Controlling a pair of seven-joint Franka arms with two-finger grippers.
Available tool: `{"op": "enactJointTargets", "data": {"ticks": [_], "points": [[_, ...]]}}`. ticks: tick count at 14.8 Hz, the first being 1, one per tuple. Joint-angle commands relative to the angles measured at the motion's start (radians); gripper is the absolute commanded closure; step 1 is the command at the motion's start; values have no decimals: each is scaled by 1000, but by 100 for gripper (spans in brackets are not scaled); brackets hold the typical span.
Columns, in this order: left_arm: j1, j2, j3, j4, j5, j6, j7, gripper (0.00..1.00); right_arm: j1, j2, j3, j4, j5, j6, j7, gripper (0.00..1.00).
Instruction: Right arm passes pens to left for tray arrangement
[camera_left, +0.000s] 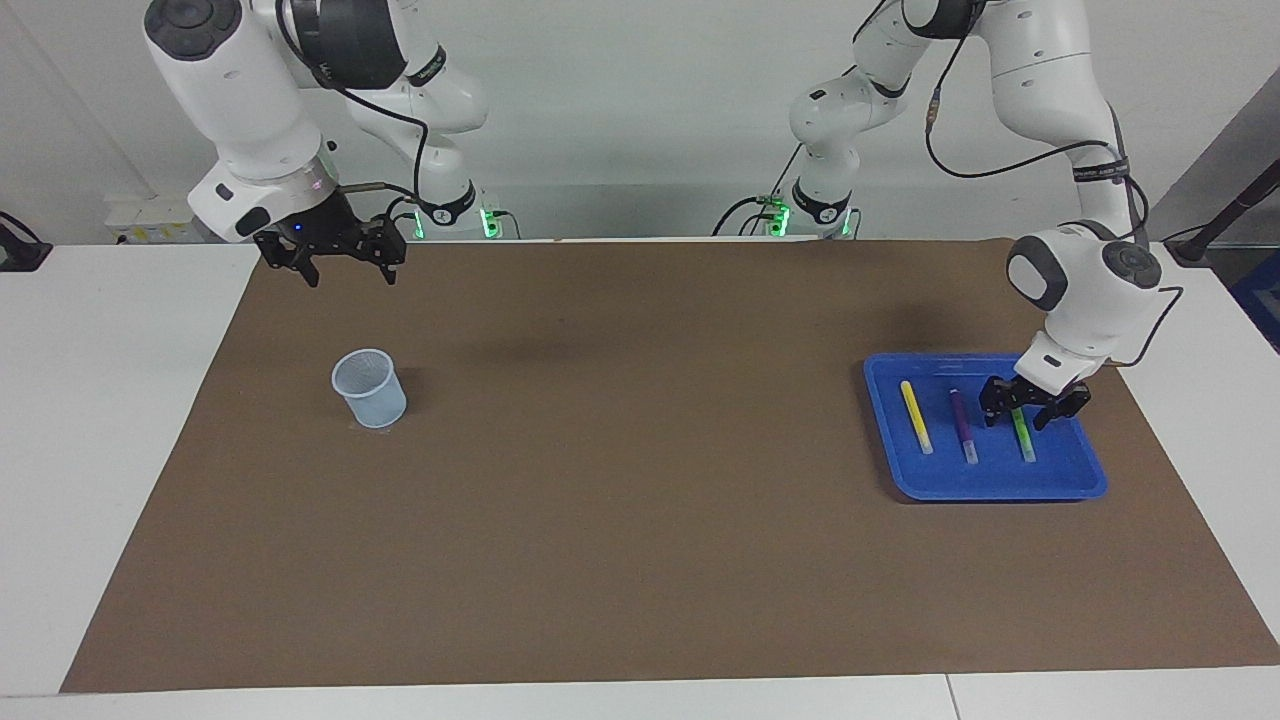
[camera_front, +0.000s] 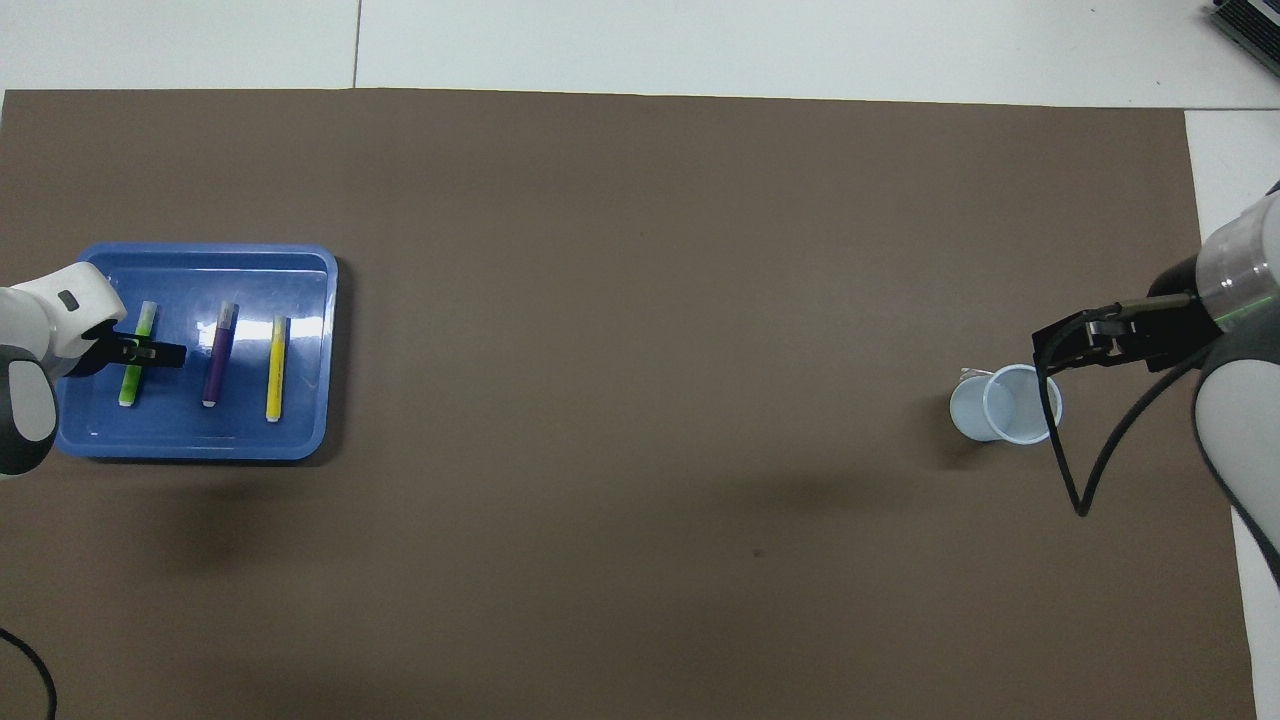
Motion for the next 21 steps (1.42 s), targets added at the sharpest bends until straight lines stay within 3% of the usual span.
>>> {"op": "enactJointTargets", "data": {"ticks": [1,7,10,16,18,21], "points": [[13,7,-7,27,18,-9,10,22,-5,-23,-20,1,31,17,7,0],[-10,-32,-12,143,17,-219,-8,13,-2,-34,-23,-2,32,17,4,0],[-33,-82,-20,169,9,-293,-68,0,4,-34,-22,-4,29,50,0,0],[-131,-154,-21,304,3,-535,-247,0,4,-35,-23,-41,29,146,4,0],[-154,-167,-23,367,-41,-620,-281,0,5,-35,-23,-39,29,135,4,0],[-168,-237,-29,386,-101,-681,-304,0,4,-35,-23,-38,29,123,4,0]]}}
